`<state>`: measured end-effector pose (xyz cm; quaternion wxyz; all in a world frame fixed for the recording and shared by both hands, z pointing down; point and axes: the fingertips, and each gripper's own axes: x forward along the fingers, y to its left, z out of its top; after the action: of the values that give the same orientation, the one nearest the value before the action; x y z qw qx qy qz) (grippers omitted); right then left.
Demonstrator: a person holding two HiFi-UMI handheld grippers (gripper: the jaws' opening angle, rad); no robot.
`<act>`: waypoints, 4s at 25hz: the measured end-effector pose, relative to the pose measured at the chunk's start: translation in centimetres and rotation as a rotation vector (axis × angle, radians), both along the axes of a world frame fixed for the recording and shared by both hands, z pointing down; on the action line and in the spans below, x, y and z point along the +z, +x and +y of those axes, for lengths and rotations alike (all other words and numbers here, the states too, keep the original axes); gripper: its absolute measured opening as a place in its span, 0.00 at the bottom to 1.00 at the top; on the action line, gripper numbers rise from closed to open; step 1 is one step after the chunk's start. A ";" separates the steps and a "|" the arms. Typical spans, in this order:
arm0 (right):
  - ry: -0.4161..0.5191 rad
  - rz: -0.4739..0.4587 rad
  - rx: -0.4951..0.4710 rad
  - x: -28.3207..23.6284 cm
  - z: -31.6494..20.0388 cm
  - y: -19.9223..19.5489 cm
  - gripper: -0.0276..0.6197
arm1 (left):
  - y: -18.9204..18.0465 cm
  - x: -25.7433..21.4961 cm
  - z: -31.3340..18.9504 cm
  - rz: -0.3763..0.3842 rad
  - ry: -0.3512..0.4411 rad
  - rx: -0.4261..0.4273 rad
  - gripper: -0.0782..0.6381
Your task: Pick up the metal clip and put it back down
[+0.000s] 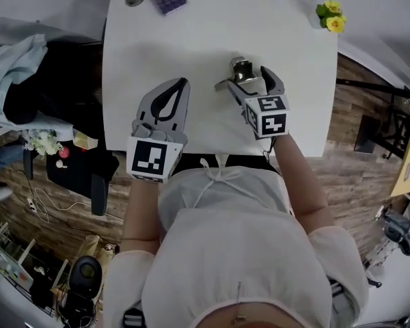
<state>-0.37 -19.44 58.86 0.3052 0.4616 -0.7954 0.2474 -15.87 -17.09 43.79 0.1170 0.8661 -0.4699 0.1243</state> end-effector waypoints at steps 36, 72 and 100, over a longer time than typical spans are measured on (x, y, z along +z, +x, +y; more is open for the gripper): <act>0.078 0.051 0.131 -4.2 -3.1 1.5 0.50 | -0.4 -2.2 -2.7 -0.036 0.041 0.056 0.14; 0.692 -0.103 0.200 -26.8 1.6 7.9 0.50 | 1.4 -13.8 -2.2 0.002 0.289 0.026 0.14; 0.138 0.009 0.143 -4.2 -4.1 2.1 0.50 | 0.4 -2.8 -5.1 0.021 0.066 0.070 0.14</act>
<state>1.72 -23.54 54.61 0.2577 0.5382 -0.7742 0.2112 -15.49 -22.21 40.96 0.0888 0.8866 -0.4421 0.1036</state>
